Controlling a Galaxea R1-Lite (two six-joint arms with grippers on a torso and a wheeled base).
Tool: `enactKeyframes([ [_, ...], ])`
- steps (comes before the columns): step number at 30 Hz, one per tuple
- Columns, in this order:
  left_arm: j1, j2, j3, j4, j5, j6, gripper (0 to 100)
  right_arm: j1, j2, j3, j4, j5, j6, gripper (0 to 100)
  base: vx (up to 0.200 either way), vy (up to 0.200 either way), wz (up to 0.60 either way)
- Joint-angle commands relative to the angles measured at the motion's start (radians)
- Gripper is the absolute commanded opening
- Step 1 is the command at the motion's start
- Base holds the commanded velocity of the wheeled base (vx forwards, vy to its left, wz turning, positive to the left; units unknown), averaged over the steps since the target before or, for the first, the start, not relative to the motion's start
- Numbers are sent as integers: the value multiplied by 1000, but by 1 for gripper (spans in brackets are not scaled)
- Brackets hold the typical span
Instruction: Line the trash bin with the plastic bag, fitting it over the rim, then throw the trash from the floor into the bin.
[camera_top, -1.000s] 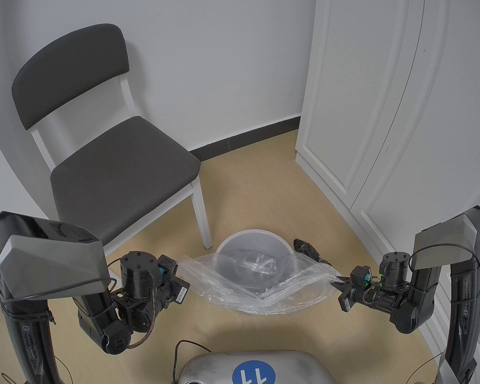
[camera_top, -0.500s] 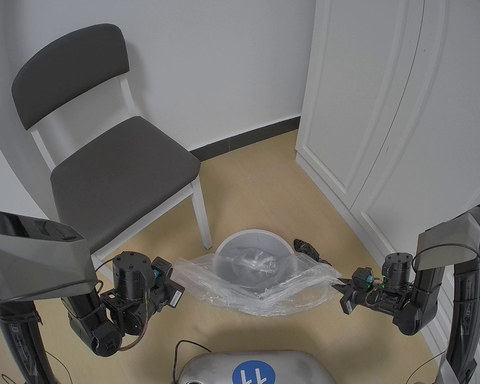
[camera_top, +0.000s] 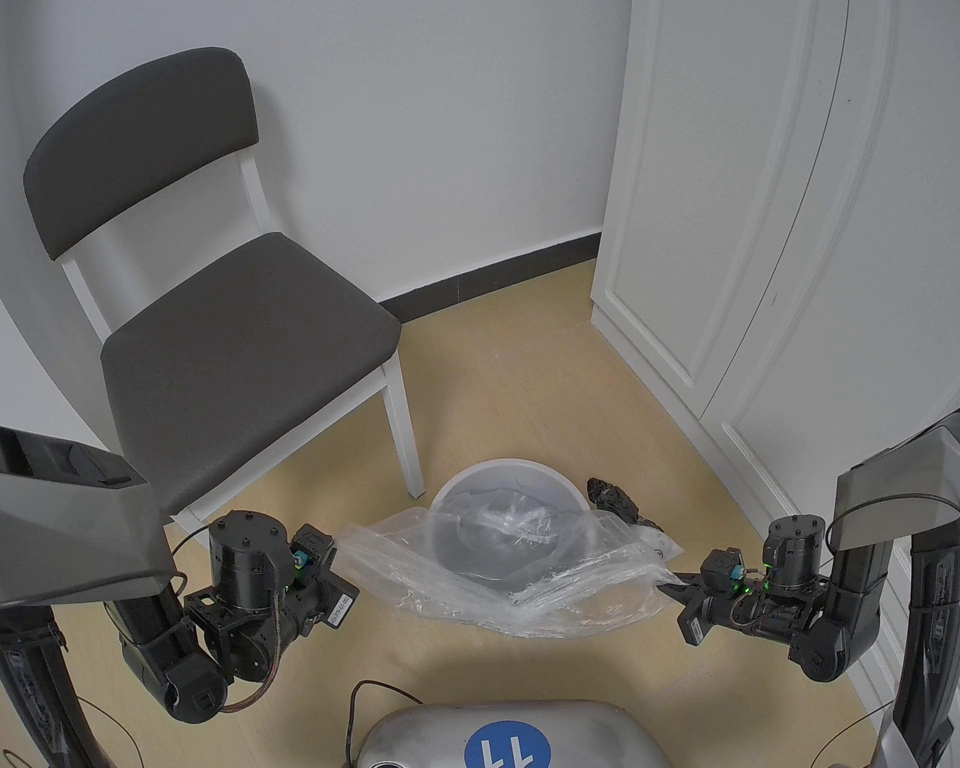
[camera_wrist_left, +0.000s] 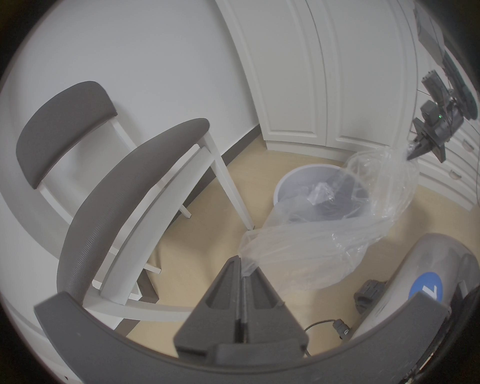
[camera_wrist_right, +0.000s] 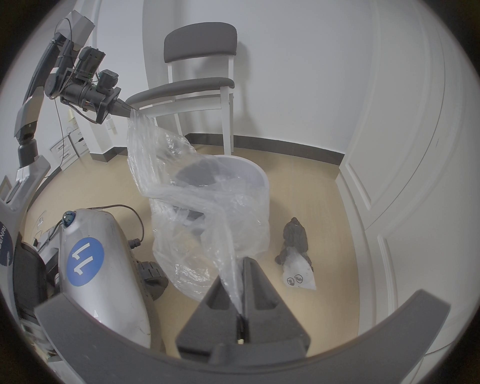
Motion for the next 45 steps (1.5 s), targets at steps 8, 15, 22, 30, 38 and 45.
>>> enactKeyframes([
  [8,3,-26,42,1,-17,32,0,22,-71,52,-15,1,-2,0,0,0,0],
  [15,3,-37,61,15,-17,40,0,48,-99,86,-15,1,-2,0,0,0,0],
  [22,-3,-6,50,84,-25,40,0,48,-44,75,-13,1,0,0,0,0,0],
  [30,0,161,-60,56,-26,-8,0,22,94,-41,-12,-32,6,0,0,0,0],
  [38,11,327,-232,-66,-11,-85,0,-1,214,-231,-18,-92,104,0,0,0,0],
  [45,23,426,-387,-171,20,-106,0,-1,226,-293,-18,-136,181,0,0,0,0],
])
